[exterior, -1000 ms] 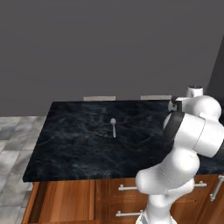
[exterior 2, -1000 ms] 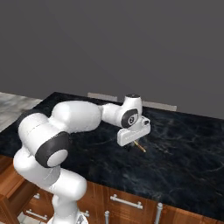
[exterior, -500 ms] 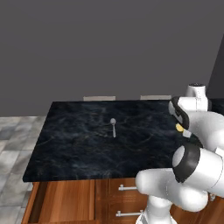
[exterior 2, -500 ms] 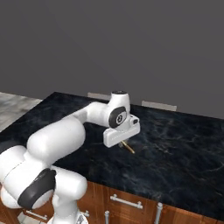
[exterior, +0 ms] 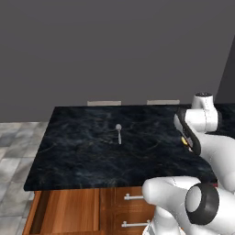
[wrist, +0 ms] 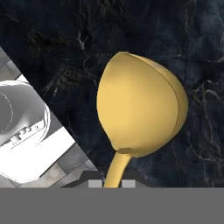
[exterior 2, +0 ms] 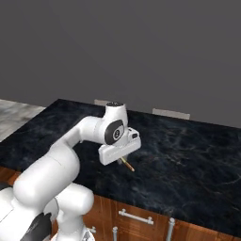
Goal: Organize the utensils by type. Pick up the wooden spoons from the counter and place them in the open cabinet. Then pick up the metallic utensils from the counter and place them in the open drawer.
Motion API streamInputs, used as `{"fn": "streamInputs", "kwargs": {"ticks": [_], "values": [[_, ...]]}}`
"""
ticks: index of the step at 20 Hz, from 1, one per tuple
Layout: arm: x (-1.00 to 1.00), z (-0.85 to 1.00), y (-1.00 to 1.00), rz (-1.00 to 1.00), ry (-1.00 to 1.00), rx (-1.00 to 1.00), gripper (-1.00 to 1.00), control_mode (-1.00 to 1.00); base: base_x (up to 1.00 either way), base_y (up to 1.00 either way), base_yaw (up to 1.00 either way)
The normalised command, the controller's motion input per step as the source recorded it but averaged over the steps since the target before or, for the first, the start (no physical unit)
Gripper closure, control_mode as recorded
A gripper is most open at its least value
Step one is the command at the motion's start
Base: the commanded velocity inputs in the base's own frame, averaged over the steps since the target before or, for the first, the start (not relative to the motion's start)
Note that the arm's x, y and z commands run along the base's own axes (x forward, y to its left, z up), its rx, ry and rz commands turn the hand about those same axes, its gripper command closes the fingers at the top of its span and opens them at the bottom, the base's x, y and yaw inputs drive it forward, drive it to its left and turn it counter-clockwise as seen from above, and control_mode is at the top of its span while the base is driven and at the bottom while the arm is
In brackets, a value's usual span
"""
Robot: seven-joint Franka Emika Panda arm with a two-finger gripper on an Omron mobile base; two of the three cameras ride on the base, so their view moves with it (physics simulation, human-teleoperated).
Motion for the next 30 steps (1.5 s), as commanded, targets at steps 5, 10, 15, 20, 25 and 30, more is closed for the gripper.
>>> {"fn": "streamInputs", "kwargs": {"ticks": [5, 10, 15, 20, 25, 30], "values": [[-0.28, 0.02, 0.08, 0.00, 0.02, 0.00, 1.00, -1.00, 0.00, 0.00, 0.00], [-0.15, 0.03, 0.25, 0.00, 0.00, 0.00, 1.00, -1.00, 0.00, 0.00, 0.00], [-0.14, 0.00, 0.51, 0.09, 0.00, 0.00, 1.00, -1.00, 0.00, 0.00, 0.00], [-0.09, 0.00, 0.62, 0.33, 0.00, 0.00, 1.00, -1.00, 0.00, 0.00, 0.00], [-0.07, -0.02, 0.91, 0.32, 0.01, -0.01, 1.00, -1.00, 0.00, 0.00, 0.00], [-0.01, 0.00, 0.88, 0.25, 0.05, 0.01, 1.00, -1.00, 0.00, 0.00, 0.00]]}}
